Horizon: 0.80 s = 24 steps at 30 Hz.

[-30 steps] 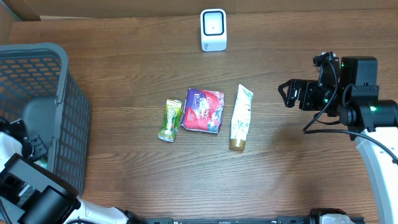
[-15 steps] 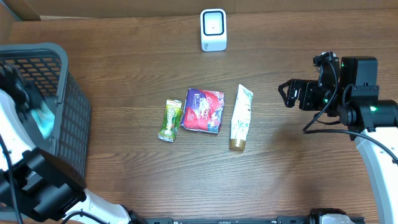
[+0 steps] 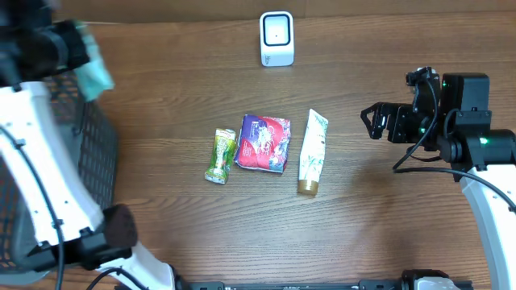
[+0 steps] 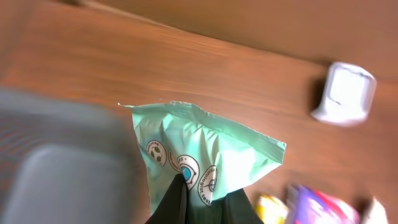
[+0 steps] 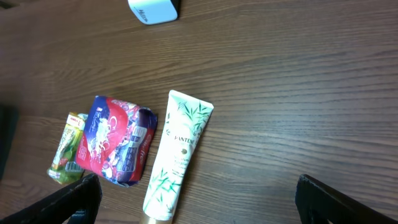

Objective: Scan the item barcode
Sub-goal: 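Carry the mint-green packet out and lower it beside the yellow pouch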

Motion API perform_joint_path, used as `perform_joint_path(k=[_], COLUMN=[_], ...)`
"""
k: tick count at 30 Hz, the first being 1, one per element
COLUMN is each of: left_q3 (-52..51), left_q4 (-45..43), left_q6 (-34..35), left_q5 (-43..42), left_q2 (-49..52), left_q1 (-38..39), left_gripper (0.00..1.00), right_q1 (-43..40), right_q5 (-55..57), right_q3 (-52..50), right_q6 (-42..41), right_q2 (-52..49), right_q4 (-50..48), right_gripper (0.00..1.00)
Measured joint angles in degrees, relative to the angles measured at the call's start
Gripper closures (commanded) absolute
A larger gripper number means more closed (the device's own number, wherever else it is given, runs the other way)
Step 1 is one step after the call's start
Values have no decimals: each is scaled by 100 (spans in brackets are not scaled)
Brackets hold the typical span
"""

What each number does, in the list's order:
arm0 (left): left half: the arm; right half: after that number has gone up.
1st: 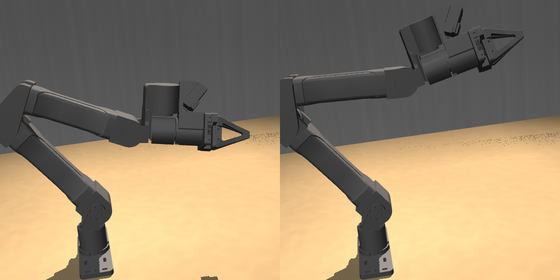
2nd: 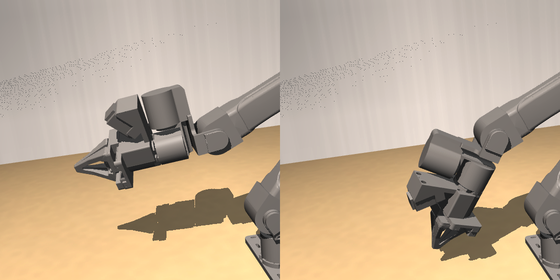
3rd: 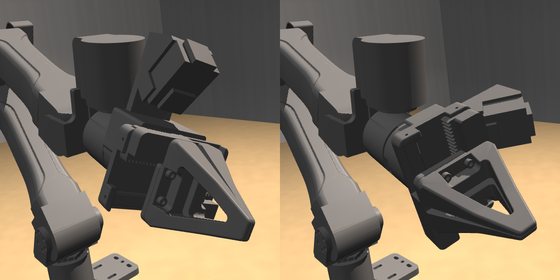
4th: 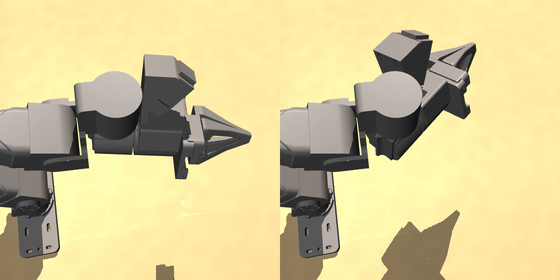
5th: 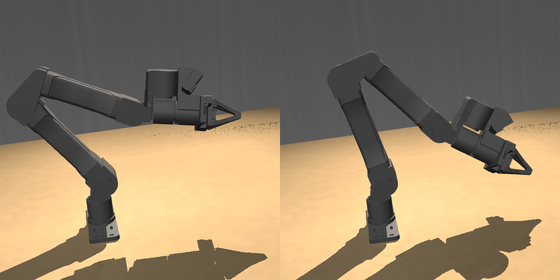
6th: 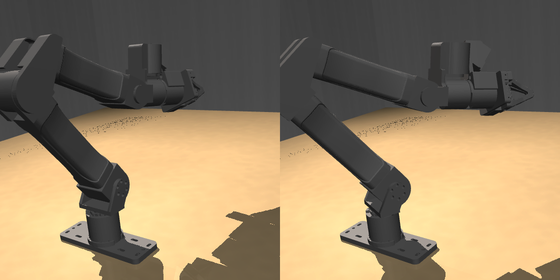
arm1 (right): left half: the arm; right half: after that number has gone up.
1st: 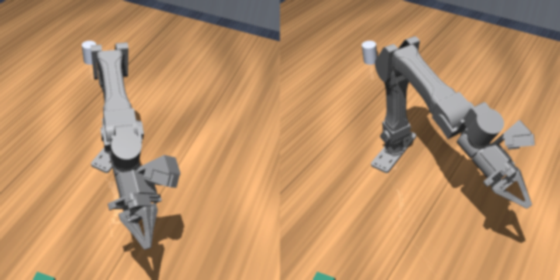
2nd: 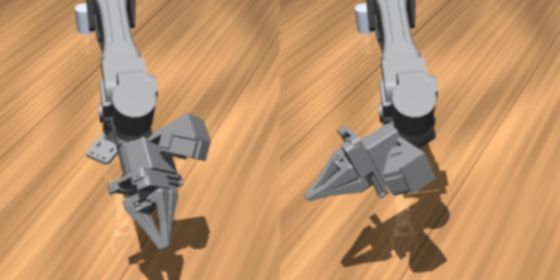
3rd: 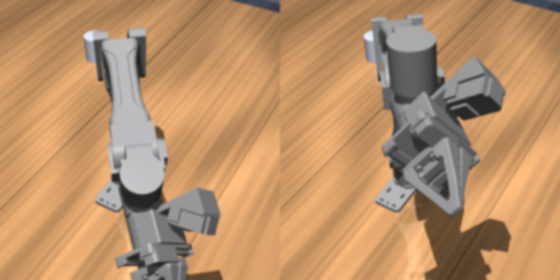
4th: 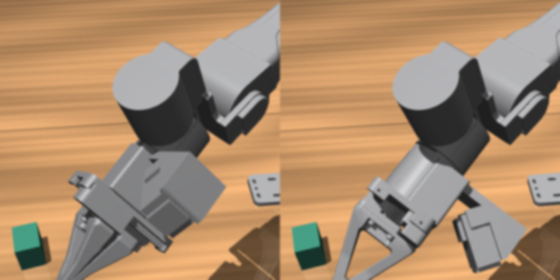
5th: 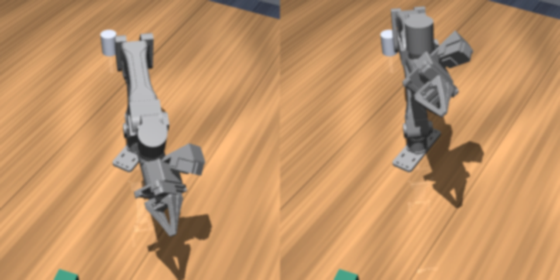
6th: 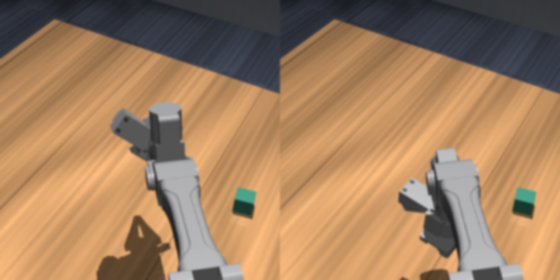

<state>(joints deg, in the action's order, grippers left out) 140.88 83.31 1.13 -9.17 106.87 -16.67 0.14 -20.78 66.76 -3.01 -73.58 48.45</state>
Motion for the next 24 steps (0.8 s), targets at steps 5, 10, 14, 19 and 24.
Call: perform_joint_path(k=[5, 10, 14, 19, 24], left_q3=[-17, -713, -1853, -3423, -5128], left_q4=[647, 839, 494, -376, -1453], left_q6=[11, 70, 330, 664, 935], left_q5=[278, 560, 846, 1025, 1036], left_q2=[-15, -57, -57, -57, -44], left_q1=[1335, 2188, 2500, 2516, 2518], left_gripper=[96, 96, 95, 96, 96], right_q1=[0, 0, 0, 0, 0], right_q5=[2, 0, 0, 2, 0], right_q3=[0, 0, 0, 0, 0], right_q6=[0, -2, -2, -2, -2], right_q2=[0, 0, 0, 0, 0], right_q4=[0, 0, 2, 2, 4], right_gripper=[0, 0, 0, 0, 0])
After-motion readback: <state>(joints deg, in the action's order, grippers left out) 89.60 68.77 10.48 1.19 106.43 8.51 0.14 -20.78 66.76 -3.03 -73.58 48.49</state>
